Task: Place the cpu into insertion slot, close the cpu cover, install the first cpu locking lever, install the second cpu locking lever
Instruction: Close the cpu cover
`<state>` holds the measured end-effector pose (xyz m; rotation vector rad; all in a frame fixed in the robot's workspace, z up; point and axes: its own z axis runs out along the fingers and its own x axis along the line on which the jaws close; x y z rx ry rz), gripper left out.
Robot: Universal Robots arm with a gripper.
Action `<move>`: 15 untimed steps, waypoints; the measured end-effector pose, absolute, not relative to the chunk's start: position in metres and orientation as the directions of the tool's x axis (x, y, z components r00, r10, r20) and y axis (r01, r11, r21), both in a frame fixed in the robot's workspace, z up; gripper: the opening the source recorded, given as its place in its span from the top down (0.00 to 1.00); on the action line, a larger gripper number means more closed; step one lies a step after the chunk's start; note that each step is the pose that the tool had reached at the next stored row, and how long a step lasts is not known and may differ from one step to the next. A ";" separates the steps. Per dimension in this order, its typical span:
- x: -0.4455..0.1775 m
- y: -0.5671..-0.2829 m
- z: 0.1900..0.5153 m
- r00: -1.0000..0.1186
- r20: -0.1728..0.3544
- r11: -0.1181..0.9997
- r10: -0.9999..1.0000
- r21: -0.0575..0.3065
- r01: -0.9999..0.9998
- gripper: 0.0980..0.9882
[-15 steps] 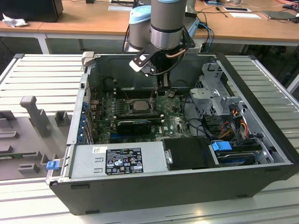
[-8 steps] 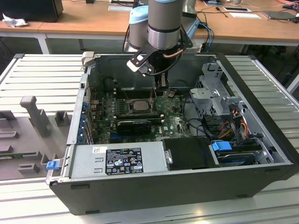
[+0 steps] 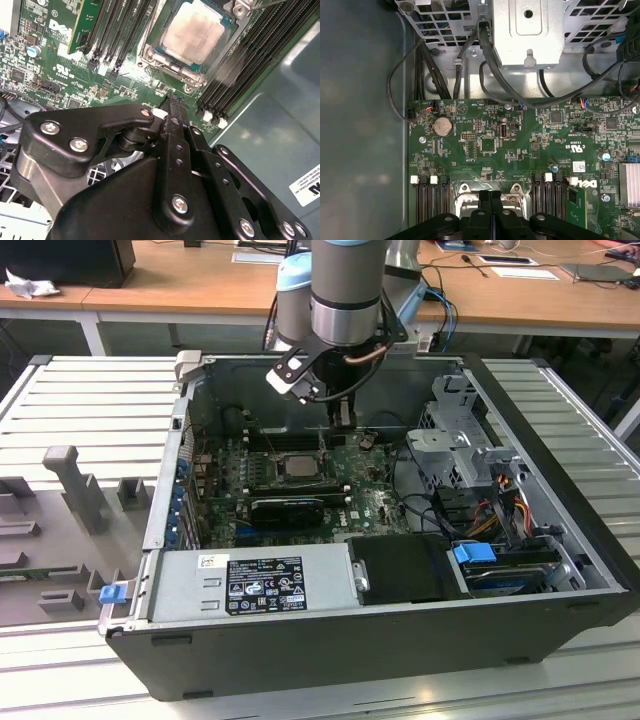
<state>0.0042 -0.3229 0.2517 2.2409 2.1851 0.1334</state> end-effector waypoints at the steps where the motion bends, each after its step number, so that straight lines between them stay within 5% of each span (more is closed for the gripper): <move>1: 0.003 -0.323 0.252 0.023 0.055 -0.027 0.998 0.066 0.997 0.99; 15: -0.009 -0.323 0.251 0.023 0.055 -0.027 0.998 0.066 0.997 0.99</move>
